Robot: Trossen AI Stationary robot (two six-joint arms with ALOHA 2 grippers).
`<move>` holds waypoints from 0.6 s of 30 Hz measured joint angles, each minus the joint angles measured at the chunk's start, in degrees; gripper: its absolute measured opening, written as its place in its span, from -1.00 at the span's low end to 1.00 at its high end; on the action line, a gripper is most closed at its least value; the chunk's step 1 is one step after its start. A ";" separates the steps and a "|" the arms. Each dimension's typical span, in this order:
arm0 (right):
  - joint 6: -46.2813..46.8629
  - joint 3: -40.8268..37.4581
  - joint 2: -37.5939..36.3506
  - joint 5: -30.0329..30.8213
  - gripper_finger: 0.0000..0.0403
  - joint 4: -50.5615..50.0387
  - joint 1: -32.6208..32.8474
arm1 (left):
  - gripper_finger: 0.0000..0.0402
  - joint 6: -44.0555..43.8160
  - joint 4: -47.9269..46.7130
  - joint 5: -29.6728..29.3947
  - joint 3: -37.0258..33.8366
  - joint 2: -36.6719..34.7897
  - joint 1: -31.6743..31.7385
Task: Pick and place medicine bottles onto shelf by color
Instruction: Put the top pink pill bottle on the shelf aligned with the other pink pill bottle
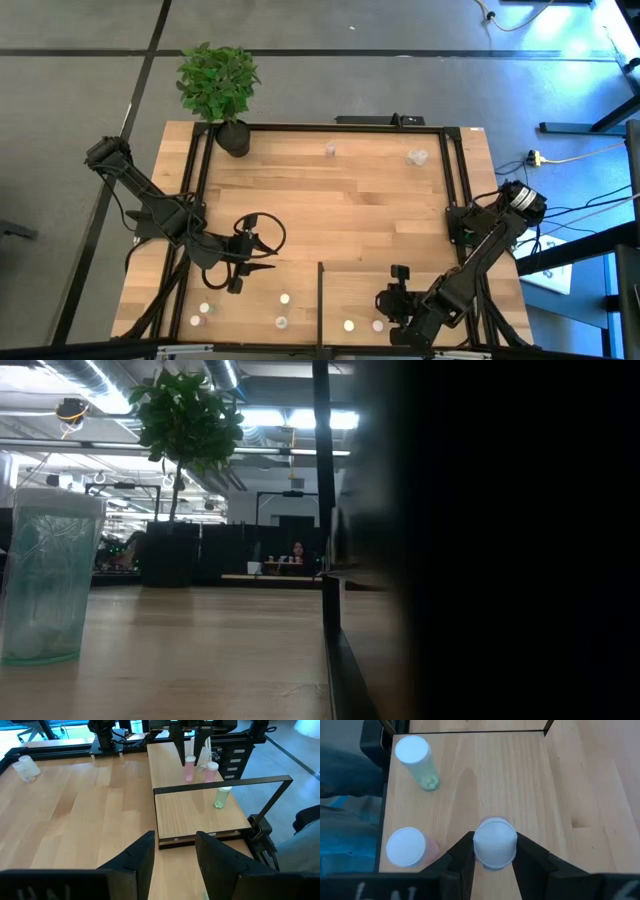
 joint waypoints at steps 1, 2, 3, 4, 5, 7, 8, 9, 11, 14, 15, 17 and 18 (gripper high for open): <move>0.60 0.00 0.08 0.00 -0.43 0.02 0.02 | -0.33 0.00 0.00 0.00 0.00 0.00 0.00; 0.82 0.00 0.16 -0.08 -0.43 -0.04 0.02 | -0.33 0.00 0.01 0.00 0.00 0.00 0.00; 0.95 0.00 0.31 -0.31 -0.43 -0.05 0.02 | -0.33 0.00 0.00 0.00 0.00 0.00 0.00; 0.96 0.02 0.54 -0.39 -0.43 0.11 0.02 | -0.33 0.00 -0.02 0.00 0.00 0.00 0.00; 0.96 0.02 0.89 -0.36 -0.43 0.16 0.11 | -0.33 0.00 0.00 0.00 0.00 0.00 0.00; 0.94 0.02 1.83 0.23 -0.43 0.12 0.28 | -0.33 0.02 -0.02 0.00 0.01 0.00 0.00; 0.97 0.02 2.23 0.85 -0.43 0.13 0.39 | -0.33 0.02 0.00 0.00 0.02 0.00 0.00; 1.04 0.02 2.55 1.20 -0.43 0.12 0.54 | -0.33 0.00 0.00 -0.01 0.02 0.00 0.00; 1.18 0.02 3.03 1.45 -0.43 0.21 0.74 | -0.33 0.00 0.00 0.00 0.02 0.00 0.00; 1.58 0.02 3.23 1.49 -0.43 0.23 0.81 | -0.33 0.02 0.00 0.00 0.02 0.00 0.00; 2.15 0.02 3.22 1.54 -0.43 0.28 0.81 | -0.33 0.02 0.00 -0.01 0.02 0.00 0.00; 2.55 0.02 3.23 2.16 -0.43 0.27 0.81 | -0.33 0.02 0.00 -0.01 0.02 0.00 0.00; 2.58 0.02 3.22 2.44 -0.43 0.30 0.81 | -0.33 0.01 0.01 -0.01 0.02 0.00 0.00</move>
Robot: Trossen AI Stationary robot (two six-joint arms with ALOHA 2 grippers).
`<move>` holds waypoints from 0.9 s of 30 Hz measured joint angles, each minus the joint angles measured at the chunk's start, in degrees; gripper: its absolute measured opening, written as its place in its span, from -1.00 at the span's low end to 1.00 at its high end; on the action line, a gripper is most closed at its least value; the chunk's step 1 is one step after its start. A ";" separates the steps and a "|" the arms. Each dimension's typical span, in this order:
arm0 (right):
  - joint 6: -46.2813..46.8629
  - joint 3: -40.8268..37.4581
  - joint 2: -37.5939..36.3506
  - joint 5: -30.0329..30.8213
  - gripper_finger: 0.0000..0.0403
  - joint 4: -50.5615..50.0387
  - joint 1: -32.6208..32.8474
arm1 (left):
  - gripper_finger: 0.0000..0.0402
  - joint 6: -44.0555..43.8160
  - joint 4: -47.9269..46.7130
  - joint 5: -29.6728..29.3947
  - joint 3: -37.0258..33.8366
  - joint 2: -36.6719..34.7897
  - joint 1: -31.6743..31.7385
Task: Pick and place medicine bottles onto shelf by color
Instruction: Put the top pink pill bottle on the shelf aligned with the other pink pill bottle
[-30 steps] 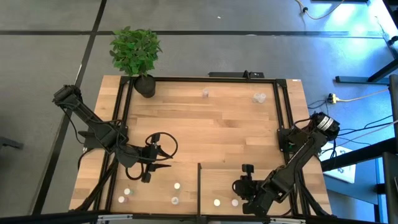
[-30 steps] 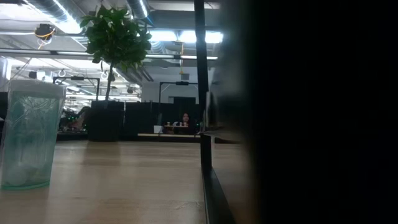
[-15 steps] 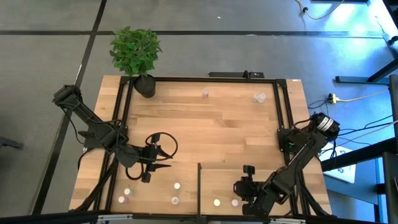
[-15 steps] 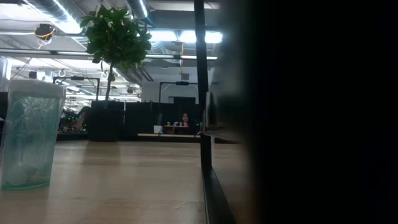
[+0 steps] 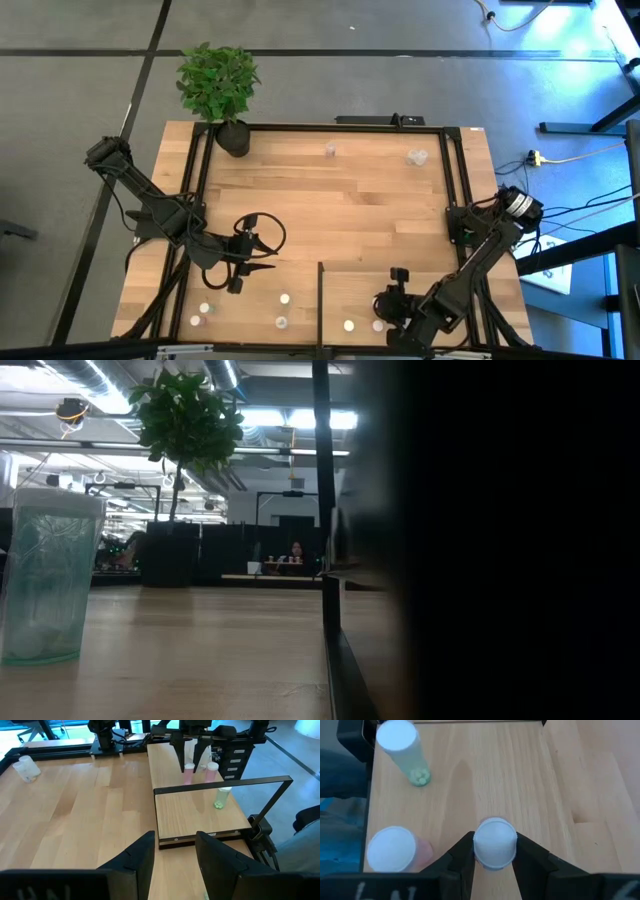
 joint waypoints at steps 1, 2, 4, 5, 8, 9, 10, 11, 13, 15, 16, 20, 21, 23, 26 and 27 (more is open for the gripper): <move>-0.02 0.00 -0.02 0.13 -0.43 0.14 -0.01 | -0.33 -0.01 0.00 0.01 0.00 0.00 0.00; -0.02 0.00 0.00 0.14 -0.43 0.36 -0.02 | -0.33 0.01 -0.01 0.01 0.00 0.00 0.00; -0.10 0.00 -0.02 0.12 -0.43 0.87 -0.04 | -0.33 0.01 0.00 -0.01 0.00 0.00 0.00; -0.13 0.00 -0.02 0.12 -0.43 1.07 -0.02 | -0.33 0.01 -0.01 -0.01 0.00 0.00 0.00; 0.15 0.00 -0.02 -0.32 -0.41 1.23 -0.02 | -0.33 0.01 -0.01 0.00 0.00 0.00 0.00; 0.14 0.00 -0.02 -0.71 -0.40 1.23 -0.02 | -0.33 0.00 -0.01 0.01 0.00 0.00 0.00; 0.13 0.00 -0.02 -1.19 -0.38 1.23 -0.02 | -0.33 0.01 -0.01 0.01 0.00 0.00 0.00; 0.14 0.00 -0.02 -1.43 -0.36 1.26 -0.02 | -0.33 0.01 0.00 0.00 0.00 0.00 0.00; 0.21 0.00 -0.02 -1.41 -0.32 1.34 -0.02 | -0.33 0.01 -0.01 0.01 0.00 0.00 0.00; 0.28 0.00 -0.02 -1.39 -0.29 1.34 -0.02 | -0.33 0.01 0.01 -0.01 0.00 0.00 0.00; 0.31 0.00 -0.02 -1.40 -0.27 1.34 -0.02 | -0.33 0.01 -0.01 0.01 0.00 0.00 0.00; 0.33 0.00 -0.02 -1.41 -0.20 1.42 -0.02 | -0.33 0.01 -0.01 0.00 0.00 0.00 0.00; 0.33 0.00 -0.02 -1.41 -0.19 1.51 -0.02 | -0.33 0.01 -0.01 0.00 0.00 0.00 0.00; 0.33 0.00 -0.02 -1.41 -0.14 1.60 -0.02 | -0.33 -0.01 0.01 -0.01 0.00 0.00 0.00; 0.68 0.00 -0.03 -1.41 -0.07 1.60 -0.02 | -0.33 -0.01 0.01 0.01 0.00 0.00 0.00; 1.20 0.00 -0.04 -1.41 -0.05 1.60 -0.02 | -0.33 0.01 -0.01 0.01 0.00 0.00 0.00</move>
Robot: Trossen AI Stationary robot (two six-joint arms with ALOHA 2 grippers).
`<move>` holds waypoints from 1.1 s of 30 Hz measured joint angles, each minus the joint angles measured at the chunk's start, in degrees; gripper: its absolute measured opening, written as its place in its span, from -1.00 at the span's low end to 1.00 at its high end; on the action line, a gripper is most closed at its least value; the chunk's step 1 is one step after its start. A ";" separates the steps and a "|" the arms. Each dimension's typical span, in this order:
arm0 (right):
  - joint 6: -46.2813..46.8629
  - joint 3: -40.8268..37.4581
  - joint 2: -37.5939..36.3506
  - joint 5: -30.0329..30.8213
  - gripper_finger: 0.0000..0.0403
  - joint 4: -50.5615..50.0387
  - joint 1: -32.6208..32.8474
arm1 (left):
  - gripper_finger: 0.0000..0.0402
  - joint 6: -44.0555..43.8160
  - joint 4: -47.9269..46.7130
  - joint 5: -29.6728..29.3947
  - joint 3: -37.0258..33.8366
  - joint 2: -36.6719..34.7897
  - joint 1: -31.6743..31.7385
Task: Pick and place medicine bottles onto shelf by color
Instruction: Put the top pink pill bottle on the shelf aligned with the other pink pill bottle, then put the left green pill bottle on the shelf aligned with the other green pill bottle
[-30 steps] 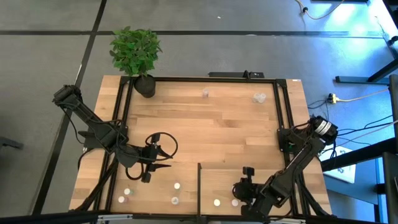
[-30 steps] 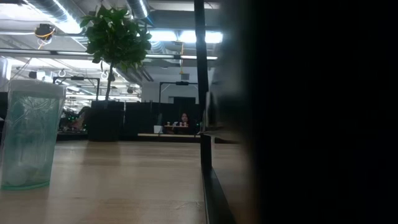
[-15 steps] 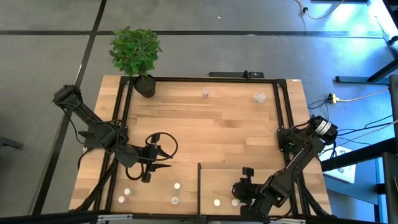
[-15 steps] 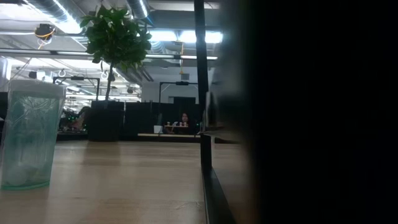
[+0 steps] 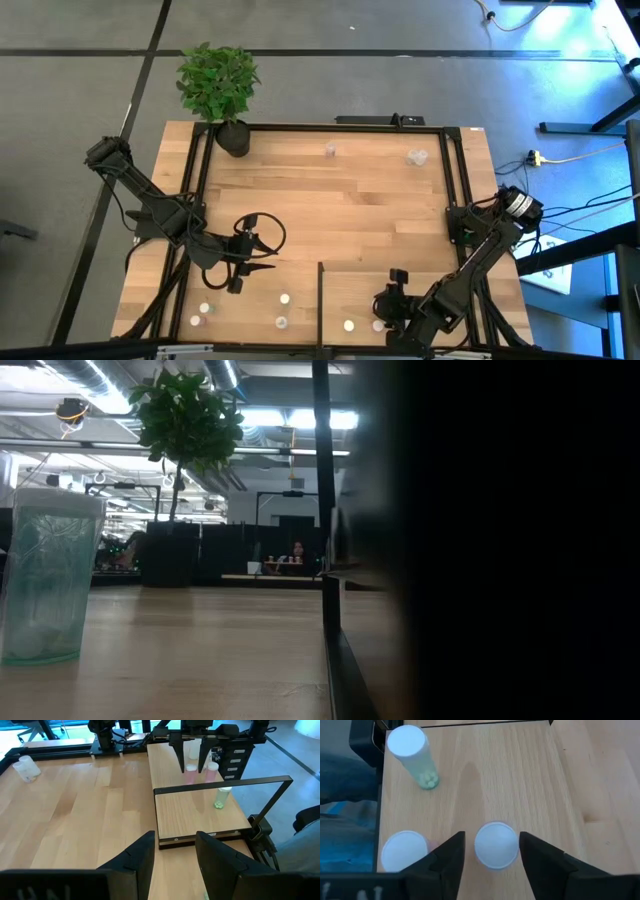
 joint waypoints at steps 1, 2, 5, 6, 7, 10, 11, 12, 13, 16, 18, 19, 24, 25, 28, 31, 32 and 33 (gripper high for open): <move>0.28 0.00 0.00 -0.01 -0.03 0.00 0.00 | -0.33 -0.02 0.00 -0.01 0.00 0.00 0.00; 0.32 0.00 0.00 -0.01 -0.01 0.00 0.00 | -0.33 0.00 0.01 0.00 0.00 0.00 0.00; 0.26 0.00 0.00 0.02 0.03 -0.02 0.00 | -0.33 -0.01 0.00 -0.02 0.00 0.00 0.00; 0.26 0.03 0.00 0.01 0.04 -0.03 0.00 | -0.33 0.00 0.00 0.00 0.00 0.00 0.00; 0.28 0.18 0.00 -0.01 0.04 -0.27 0.00 | -0.33 0.00 0.00 0.00 0.00 0.00 0.00; 0.26 1.25 -0.02 0.01 0.04 -0.45 -0.02 | -0.33 0.00 0.00 0.00 0.00 0.00 0.00; 0.26 1.69 -0.02 0.02 0.04 -0.98 0.00 | -0.33 -0.01 0.00 -0.01 0.00 0.00 0.00; 0.26 2.15 -0.02 0.02 0.04 -1.79 -0.01 | -0.33 0.00 0.00 -0.01 0.00 0.00 0.00; 0.25 2.54 -0.02 0.02 0.04 -2.56 0.00 | -0.33 0.00 0.01 0.00 0.00 0.00 0.00; 0.21 3.56 -0.02 0.26 0.04 -4.15 0.00 | -0.33 0.00 0.00 -0.02 0.00 0.00 0.00; 0.20 4.39 -0.02 0.45 0.04 -5.64 0.00 | -0.33 0.00 0.00 0.00 0.01 0.00 0.00; 0.21 4.88 -0.02 0.47 0.04 -6.46 -0.02 | -0.33 0.00 0.00 0.00 0.02 0.00 0.00; 0.22 8.57 -0.02 4.56 0.04 -12.36 0.00 | -0.33 -0.01 0.02 0.00 0.02 0.00 0.00; 0.28 9.51 -0.02 6.09 0.04 -13.74 0.00 | -0.33 0.00 0.00 0.00 0.02 0.00 0.00; 0.17 12.27 -0.04 9.46 0.04 -15.53 -0.06 | -0.33 0.00 0.00 0.00 0.02 0.00 0.00; -1.21 14.48 -0.04 9.57 0.04 -15.65 -0.79 | -0.33 0.00 0.00 0.00 0.02 0.00 0.00; -1.39 15.04 -0.04 9.65 0.04 -15.55 -1.10 | -0.33 -0.01 0.02 0.00 0.02 0.00 0.00; -1.72 15.51 -0.04 9.68 0.04 -15.55 -1.50 | -0.33 0.00 0.02 0.00 0.02 0.00 0.00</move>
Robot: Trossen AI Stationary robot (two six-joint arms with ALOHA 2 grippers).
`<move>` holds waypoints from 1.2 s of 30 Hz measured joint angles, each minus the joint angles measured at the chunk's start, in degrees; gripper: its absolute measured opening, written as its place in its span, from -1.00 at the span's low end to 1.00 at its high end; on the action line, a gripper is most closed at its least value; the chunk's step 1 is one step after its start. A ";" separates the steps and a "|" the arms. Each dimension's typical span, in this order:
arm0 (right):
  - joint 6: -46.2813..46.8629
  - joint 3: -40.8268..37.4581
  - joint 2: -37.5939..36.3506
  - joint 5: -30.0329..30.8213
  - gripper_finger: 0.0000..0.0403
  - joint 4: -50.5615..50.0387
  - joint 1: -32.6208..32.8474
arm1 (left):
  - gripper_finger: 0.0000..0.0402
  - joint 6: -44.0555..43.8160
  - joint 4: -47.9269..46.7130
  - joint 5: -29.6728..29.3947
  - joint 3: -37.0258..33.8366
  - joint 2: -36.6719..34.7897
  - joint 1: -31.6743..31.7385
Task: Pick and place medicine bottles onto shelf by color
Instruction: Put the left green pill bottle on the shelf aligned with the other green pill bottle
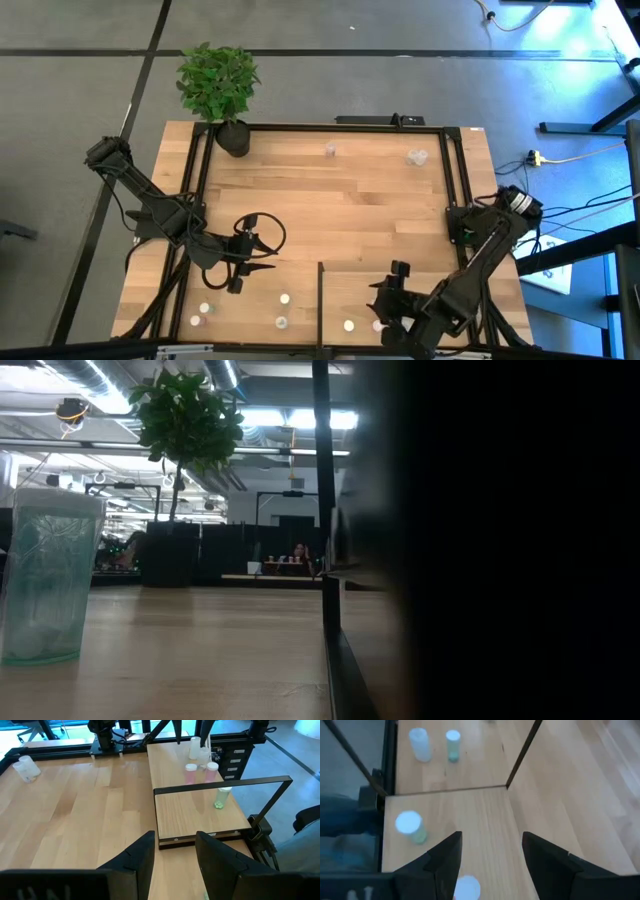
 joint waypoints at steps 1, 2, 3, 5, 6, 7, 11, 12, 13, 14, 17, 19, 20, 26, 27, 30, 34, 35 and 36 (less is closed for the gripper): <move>-0.79 0.36 0.00 0.01 0.04 -0.04 -0.45 | -0.33 -0.02 -0.02 -0.02 0.00 0.00 0.00; -1.44 0.71 0.00 0.03 0.04 -0.15 -0.91 | -0.33 -0.02 -0.02 0.00 0.00 0.00 0.00; -2.48 0.99 0.00 0.06 0.04 -0.11 -1.43 | -0.33 0.00 0.00 -0.02 0.00 0.00 0.00; -4.06 1.35 -0.01 0.08 0.04 0.08 -2.61 | -0.33 0.00 -0.01 -0.02 0.00 0.00 0.00; -4.48 1.37 -0.01 0.06 0.04 0.07 -3.22 | -0.33 0.00 -0.02 0.00 0.00 0.00 0.00; -5.20 1.37 0.00 0.03 0.04 0.04 -3.87 | -0.33 -0.01 0.00 0.00 0.00 0.00 0.00; -7.68 1.37 0.00 -0.01 0.04 0.04 -6.42 | -0.33 -0.02 0.00 0.00 0.00 0.00 0.00; -8.66 1.37 -0.01 -0.04 0.04 0.04 -7.06 | -0.33 -0.02 -0.02 0.00 0.00 0.00 0.00; -9.43 1.37 -0.02 -0.02 0.04 0.06 -7.61 | -0.33 0.00 -0.02 -0.01 0.00 0.00 0.00; -10.41 1.37 -0.07 -0.03 0.04 0.05 -8.14 | -0.33 0.00 0.00 -0.02 0.00 0.00 0.00; -11.91 1.37 -0.11 -0.07 0.04 0.25 -9.71 | -0.33 0.00 0.00 0.00 0.00 0.00 0.00; -11.92 1.37 -0.13 -0.22 0.04 0.38 -10.58 | -0.33 -0.02 -0.02 0.00 0.00 0.00 0.00; -11.92 1.37 -0.13 -0.45 0.04 0.38 -10.95 | -0.33 0.00 0.00 -0.02 0.00 0.00 0.00; -12.07 1.37 -0.17 -3.77 0.04 0.43 -12.72 | -0.33 0.74 0.08 0.00 0.00 0.00 0.67; -12.07 1.37 -0.17 -3.77 0.04 0.44 -12.95 | -0.33 1.66 0.03 -0.01 0.00 -0.01 0.99; -12.07 1.39 -0.17 -3.79 0.04 0.42 -13.54 | -0.33 0.37 -0.59 0.65 0.00 -0.09 1.15; -13.66 3.13 -0.20 -3.79 0.04 0.32 -14.13 | -0.33 -2.85 -1.14 2.96 0.00 -0.10 -0.91; -14.61 3.64 -0.20 -3.75 0.04 0.23 -14.15 | -0.33 -4.35 -1.70 3.03 0.14 -0.12 -1.52; -15.26 4.23 -0.20 -3.78 0.04 0.22 -14.25 | -0.33 -5.98 -3.00 3.12 0.48 -0.21 -2.12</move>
